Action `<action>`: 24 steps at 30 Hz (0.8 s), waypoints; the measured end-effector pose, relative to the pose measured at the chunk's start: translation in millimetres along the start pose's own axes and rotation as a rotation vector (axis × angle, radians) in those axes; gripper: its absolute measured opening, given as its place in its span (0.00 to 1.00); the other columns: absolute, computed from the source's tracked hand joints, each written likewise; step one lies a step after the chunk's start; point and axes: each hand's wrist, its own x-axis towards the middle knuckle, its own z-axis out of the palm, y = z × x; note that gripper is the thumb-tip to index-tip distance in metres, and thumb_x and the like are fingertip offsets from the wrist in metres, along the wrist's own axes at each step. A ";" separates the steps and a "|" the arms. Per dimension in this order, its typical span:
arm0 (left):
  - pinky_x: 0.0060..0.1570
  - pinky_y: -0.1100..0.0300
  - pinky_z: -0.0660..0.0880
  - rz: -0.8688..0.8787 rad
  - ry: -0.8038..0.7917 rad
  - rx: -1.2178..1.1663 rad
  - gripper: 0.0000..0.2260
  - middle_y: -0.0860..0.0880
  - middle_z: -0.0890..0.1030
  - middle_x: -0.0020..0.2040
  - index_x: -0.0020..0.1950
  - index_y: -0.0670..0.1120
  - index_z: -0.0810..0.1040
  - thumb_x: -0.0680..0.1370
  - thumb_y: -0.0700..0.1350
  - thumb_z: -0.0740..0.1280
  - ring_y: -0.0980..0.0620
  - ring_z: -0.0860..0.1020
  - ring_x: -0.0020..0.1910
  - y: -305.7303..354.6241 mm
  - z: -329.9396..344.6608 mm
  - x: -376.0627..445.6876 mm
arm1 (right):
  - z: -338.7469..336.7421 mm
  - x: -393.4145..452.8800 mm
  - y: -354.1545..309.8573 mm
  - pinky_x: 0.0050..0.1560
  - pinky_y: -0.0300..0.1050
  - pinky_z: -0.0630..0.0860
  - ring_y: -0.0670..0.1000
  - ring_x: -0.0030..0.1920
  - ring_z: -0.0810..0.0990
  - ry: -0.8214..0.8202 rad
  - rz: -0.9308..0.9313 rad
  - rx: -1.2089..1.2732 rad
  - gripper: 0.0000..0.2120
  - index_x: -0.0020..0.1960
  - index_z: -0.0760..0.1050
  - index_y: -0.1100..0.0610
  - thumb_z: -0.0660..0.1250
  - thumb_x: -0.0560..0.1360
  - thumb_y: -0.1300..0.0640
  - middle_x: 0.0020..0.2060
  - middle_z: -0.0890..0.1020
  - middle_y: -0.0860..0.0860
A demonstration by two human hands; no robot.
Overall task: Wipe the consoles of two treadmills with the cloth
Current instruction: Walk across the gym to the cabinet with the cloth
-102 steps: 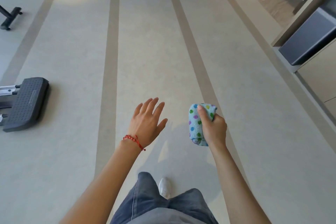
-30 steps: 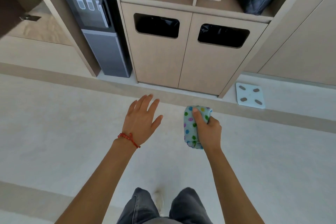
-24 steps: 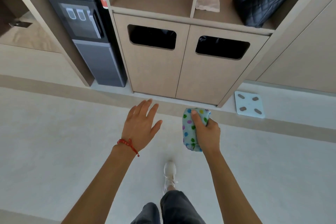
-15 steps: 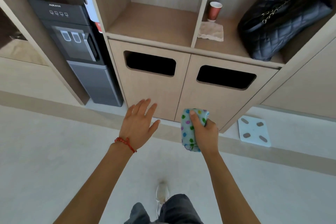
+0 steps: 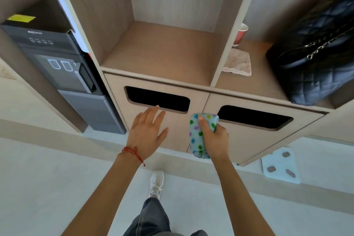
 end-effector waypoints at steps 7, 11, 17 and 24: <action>0.51 0.44 0.76 0.055 -0.024 -0.037 0.23 0.38 0.78 0.58 0.59 0.39 0.78 0.75 0.53 0.55 0.39 0.78 0.55 -58.7 20.3 101.4 | 51.0 92.1 -46.0 0.33 0.37 0.78 0.48 0.35 0.82 0.036 0.014 0.004 0.16 0.35 0.75 0.55 0.65 0.74 0.44 0.32 0.81 0.48; 0.49 0.47 0.77 0.098 -0.013 -0.046 0.22 0.39 0.78 0.56 0.57 0.40 0.79 0.75 0.53 0.56 0.40 0.78 0.54 -88.2 28.7 152.7 | 74.5 138.1 -68.8 0.32 0.33 0.77 0.45 0.34 0.81 0.048 0.009 0.009 0.15 0.34 0.75 0.53 0.66 0.73 0.44 0.32 0.81 0.48; 0.48 0.46 0.77 0.115 -0.056 -0.053 0.23 0.39 0.79 0.56 0.58 0.40 0.78 0.75 0.54 0.55 0.40 0.79 0.53 -107.8 42.4 201.6 | 94.4 191.9 -83.0 0.39 0.43 0.80 0.47 0.36 0.82 0.056 0.050 -0.082 0.20 0.37 0.78 0.57 0.66 0.71 0.39 0.35 0.83 0.50; 0.49 0.46 0.77 0.062 -0.115 -0.029 0.23 0.40 0.80 0.54 0.57 0.41 0.79 0.74 0.54 0.55 0.41 0.80 0.52 -116.1 62.1 233.4 | 109.1 246.3 -86.9 0.47 0.53 0.80 0.53 0.41 0.82 0.036 0.082 -0.255 0.26 0.40 0.77 0.54 0.62 0.67 0.31 0.39 0.83 0.53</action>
